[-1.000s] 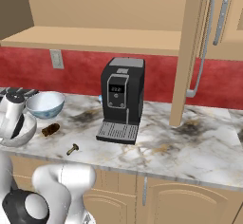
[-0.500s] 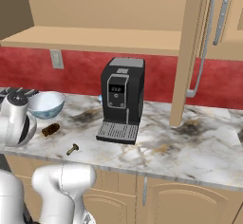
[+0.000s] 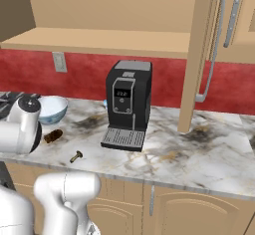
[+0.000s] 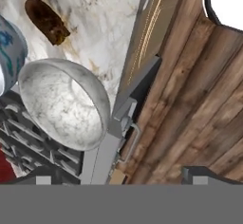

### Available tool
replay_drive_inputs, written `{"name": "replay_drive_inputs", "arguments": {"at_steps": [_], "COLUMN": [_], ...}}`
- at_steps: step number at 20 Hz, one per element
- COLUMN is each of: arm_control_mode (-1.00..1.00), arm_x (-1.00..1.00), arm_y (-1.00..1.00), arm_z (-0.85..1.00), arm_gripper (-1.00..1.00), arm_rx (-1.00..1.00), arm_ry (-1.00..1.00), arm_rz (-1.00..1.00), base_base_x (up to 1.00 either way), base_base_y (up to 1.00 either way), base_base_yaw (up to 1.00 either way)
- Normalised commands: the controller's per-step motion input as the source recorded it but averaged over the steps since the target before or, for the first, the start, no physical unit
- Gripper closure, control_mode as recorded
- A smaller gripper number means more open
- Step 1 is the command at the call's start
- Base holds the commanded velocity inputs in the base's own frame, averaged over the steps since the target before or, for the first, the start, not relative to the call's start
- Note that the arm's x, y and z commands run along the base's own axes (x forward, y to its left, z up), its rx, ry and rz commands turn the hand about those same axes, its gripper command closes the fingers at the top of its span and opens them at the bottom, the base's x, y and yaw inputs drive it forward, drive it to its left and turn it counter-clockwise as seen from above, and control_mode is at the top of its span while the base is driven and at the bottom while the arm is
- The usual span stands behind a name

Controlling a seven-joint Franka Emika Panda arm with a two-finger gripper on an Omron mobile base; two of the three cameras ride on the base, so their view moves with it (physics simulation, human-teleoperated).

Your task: Pick both bowls and place them on the counter. Then place the sweet potato in one bowl and place the mushroom in the other bowl.

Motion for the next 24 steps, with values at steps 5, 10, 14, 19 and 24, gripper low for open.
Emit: {"name": "replay_drive_inputs", "arguments": {"at_steps": [5,10,14,19,24], "arm_control_mode": [-1.00,-1.00,-1.00,-1.00,-1.00], "arm_x": [0.01,0.05,0.08,0.17,0.32], "arm_y": [-0.38,-0.25,-0.23,-0.28,-0.22], "arm_z": [0.22,0.10,0.01,0.00,-0.02], "arm_gripper": [-1.00,-1.00,-1.00,-1.00,-1.00], "arm_rx": [0.00,-0.02,-0.09,-0.11,-0.09], "arm_ry": [-0.14,-0.19,-0.19,-0.05,-0.01], "arm_rz": [0.10,0.17,0.20,0.15,0.11], "base_base_x": [0.00,0.00,0.00,0.00,0.00], "base_base_y": [0.00,0.00,0.00,0.00,0.00], "base_base_yaw": [0.00,0.00,0.00,0.00,0.00]}}
